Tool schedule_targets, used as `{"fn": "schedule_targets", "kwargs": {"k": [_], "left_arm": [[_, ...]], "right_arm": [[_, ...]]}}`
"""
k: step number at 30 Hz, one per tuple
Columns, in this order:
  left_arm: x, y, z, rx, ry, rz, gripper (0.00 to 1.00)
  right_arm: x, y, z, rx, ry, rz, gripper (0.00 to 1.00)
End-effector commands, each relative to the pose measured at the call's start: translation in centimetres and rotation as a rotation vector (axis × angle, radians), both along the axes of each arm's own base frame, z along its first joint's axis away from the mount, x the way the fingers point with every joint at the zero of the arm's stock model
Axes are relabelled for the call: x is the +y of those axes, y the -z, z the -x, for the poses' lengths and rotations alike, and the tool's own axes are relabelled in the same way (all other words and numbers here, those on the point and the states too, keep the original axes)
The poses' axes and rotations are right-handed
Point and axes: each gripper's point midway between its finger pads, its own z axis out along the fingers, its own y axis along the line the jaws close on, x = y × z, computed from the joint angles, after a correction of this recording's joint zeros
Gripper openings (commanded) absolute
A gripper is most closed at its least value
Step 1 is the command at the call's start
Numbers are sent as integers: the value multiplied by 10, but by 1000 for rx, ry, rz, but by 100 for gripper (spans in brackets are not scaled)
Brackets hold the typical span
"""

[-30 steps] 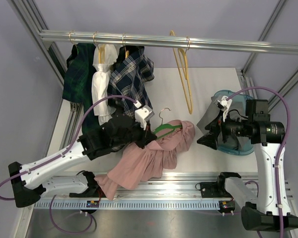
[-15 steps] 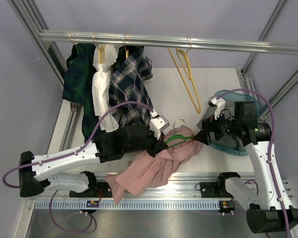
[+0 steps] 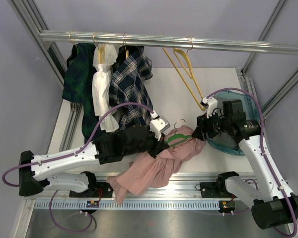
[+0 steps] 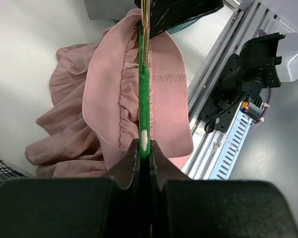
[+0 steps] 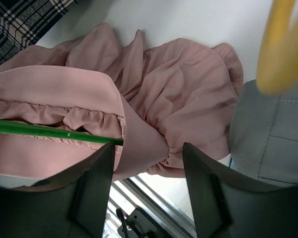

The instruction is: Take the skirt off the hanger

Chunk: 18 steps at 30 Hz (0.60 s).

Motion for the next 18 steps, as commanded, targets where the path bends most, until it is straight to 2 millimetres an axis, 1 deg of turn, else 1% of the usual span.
{"fn": "schedule_targets", "kwargs": {"k": [1, 2, 3, 4, 5, 6, 8, 10, 11, 12, 13, 14, 15, 16, 17, 18], "left_arm": [[-7, -69, -2, -97, -2, 211, 0], [-6, -70, -2, -99, -2, 215, 0], [-4, -74, -1, -107, 1, 232, 0], [-2, -73, 0, -108, 2, 231, 0], [-1, -73, -1, -111, 2, 230, 0], [4, -75, 0, -118, -1, 234, 0], [10, -72, 1, -131, -1, 223, 0], [19, -77, 5, -155, 16, 238, 0], [23, -71, 8, -162, 34, 225, 0], [26, -69, 12, -185, 62, 216, 0], [36, -76, 16, -202, 68, 237, 0], [42, -64, 18, -212, 83, 209, 0], [47, -65, 24, -223, 111, 215, 0], [53, -63, 25, -234, 112, 214, 0], [65, -69, 29, -248, 111, 236, 0], [71, -64, 30, -249, 106, 226, 0]], "right_arm": [[-3, -1, -14, -39, 39, 20, 57], [-3, -1, -15, -42, 42, 22, 53], [-5, 1, -16, -42, 58, 32, 47], [-6, 3, -18, -38, 64, 38, 41], [-7, 3, -20, -39, 70, 44, 27], [-9, 4, -22, -40, 80, 56, 20], [-12, 5, -25, -54, 85, 72, 0], [-22, 4, -35, -94, 123, 119, 0], [-27, 4, -39, -120, 128, 151, 0], [-39, 5, -45, -145, 171, 207, 0], [-45, 4, -49, -169, 185, 234, 0], [-51, 4, -53, -195, 193, 264, 0], [-58, 8, -55, -205, 215, 295, 0], [-65, 6, -61, -232, 243, 300, 0], [-70, 9, -63, -230, 253, 309, 0], [-73, 14, -63, -219, 258, 309, 0]]}}
